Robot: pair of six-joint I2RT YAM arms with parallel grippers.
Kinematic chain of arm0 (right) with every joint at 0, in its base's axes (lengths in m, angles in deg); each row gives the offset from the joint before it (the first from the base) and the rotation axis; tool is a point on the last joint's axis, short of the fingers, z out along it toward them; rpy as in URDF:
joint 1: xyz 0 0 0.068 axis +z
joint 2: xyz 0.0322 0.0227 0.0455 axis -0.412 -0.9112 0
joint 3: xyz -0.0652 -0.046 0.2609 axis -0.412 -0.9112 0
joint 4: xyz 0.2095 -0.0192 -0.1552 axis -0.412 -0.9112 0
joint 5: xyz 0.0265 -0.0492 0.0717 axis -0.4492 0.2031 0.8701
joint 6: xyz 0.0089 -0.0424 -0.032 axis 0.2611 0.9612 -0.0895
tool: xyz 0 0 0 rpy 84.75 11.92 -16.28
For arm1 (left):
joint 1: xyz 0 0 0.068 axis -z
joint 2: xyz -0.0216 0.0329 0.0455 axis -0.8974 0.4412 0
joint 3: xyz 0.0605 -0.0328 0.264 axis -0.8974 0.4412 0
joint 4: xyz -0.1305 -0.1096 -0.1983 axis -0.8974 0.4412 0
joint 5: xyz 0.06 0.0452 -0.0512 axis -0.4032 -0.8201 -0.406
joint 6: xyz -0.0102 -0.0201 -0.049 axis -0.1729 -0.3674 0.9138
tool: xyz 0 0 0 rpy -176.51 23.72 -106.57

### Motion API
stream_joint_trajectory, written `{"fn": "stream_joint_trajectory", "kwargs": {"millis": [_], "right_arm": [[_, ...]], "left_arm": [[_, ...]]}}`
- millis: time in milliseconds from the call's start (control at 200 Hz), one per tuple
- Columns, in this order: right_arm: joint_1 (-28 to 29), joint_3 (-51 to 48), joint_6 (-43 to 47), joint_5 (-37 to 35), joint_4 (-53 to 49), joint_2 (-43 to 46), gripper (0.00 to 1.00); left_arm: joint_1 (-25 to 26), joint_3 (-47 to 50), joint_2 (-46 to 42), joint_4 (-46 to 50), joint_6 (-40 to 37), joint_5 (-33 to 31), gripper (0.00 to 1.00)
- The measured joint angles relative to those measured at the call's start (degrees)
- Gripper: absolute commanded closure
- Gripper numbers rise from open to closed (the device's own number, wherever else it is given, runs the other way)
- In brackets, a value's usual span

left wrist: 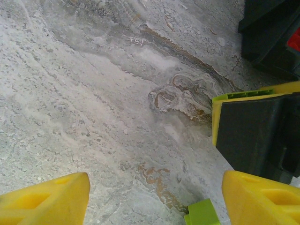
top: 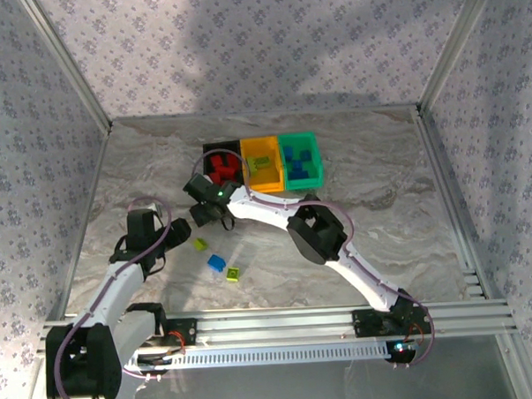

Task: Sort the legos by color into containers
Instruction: Pick up the lego from the center of the table.

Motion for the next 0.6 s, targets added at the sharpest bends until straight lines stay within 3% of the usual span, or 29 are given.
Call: {"fn": "stream_joint_trajectory", "kwargs": {"millis": [155,600], "right_arm": [[0.00,0.59,0.02,-0.15,0.04,-0.31,0.41],[0.79,-7.93,1.77,1.66,4.59,4.61,0.44]], "left_arm": [[0.00,0.00,0.00,0.00,0.00,0.02,0.26],[0.00,0.00,0.76,-0.15,0.00,0.22,0.26]]}}
